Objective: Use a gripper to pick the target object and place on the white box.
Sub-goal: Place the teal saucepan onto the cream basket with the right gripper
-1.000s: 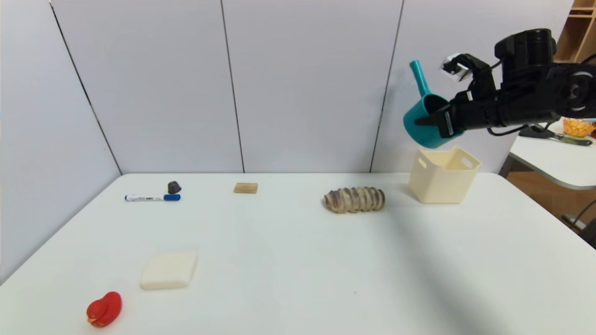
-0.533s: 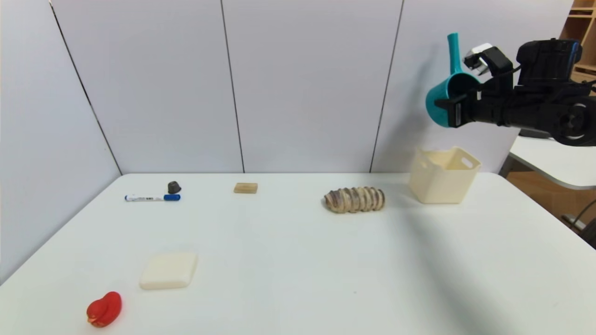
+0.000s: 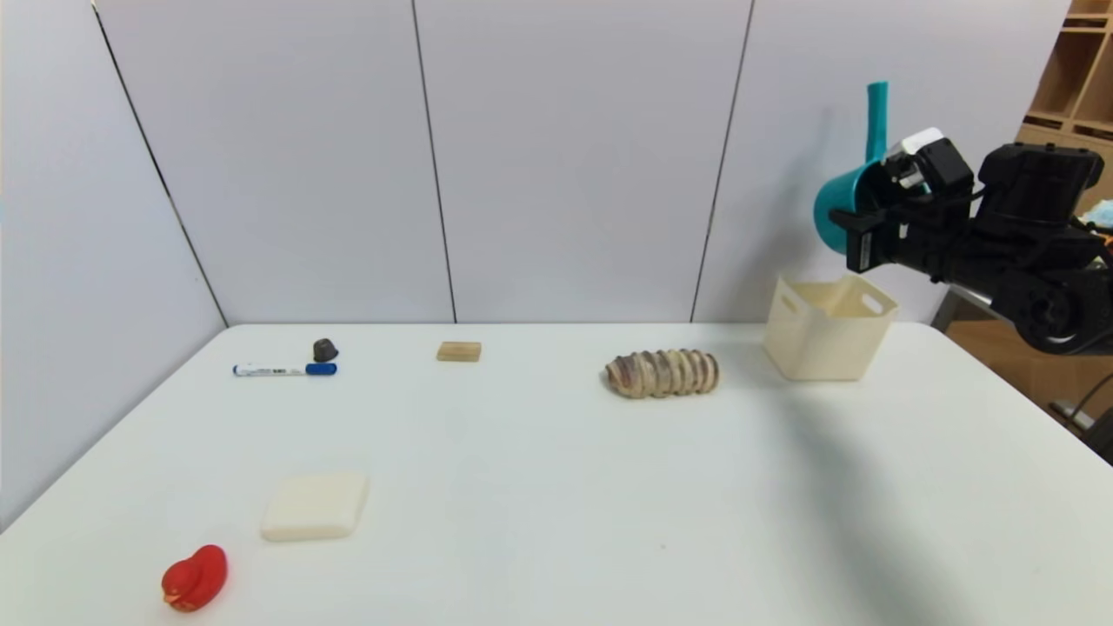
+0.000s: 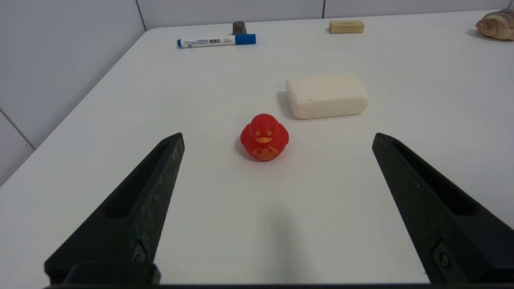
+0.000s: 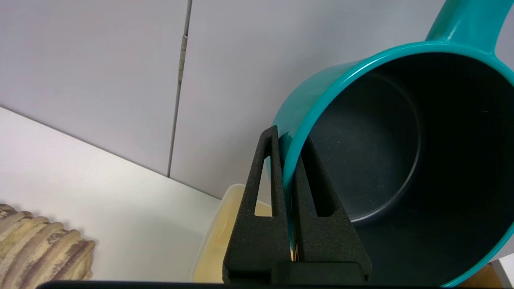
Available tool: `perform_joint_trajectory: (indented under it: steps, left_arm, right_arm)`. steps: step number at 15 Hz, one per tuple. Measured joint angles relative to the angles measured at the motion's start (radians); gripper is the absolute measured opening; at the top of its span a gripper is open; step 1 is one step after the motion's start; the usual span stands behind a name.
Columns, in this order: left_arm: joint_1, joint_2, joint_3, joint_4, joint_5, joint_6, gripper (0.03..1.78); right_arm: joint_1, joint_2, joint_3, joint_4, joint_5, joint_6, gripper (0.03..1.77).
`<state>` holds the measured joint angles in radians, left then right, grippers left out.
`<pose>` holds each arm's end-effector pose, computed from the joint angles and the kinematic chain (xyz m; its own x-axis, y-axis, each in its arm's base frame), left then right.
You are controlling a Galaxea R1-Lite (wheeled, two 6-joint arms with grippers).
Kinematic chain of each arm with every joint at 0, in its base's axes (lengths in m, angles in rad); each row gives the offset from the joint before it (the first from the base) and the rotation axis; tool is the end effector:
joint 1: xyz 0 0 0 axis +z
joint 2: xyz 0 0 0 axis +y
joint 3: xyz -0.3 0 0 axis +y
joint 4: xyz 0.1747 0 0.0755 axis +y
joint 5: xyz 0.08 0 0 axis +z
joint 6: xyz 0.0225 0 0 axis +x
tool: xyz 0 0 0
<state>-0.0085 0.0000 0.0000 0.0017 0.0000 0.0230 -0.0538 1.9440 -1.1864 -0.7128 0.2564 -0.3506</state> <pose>-0.0228 0.0002 0.0753 1.0000 -0.0085 -0.0017 0.0085 0.9997 0.0230 0.3896 -0.0153 0.2096 0.9786 0.2013 -0.0433 -0.2041 0.9208 -0.3325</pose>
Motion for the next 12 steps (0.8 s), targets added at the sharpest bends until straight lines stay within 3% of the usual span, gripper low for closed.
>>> perform_joint_trajectory:
  steps: [4,12]
  left_arm:
    - [0.000,0.000,0.000,0.000,0.000,0.000,1.69]
    - [0.000,0.000,0.000,0.000,0.000,0.000,1.69]
  right_arm:
    - [0.000,0.019,0.127,-0.131,0.001,-0.003,0.10]
    - [0.000,0.040,0.160,-0.143,0.002,-0.006,0.10]
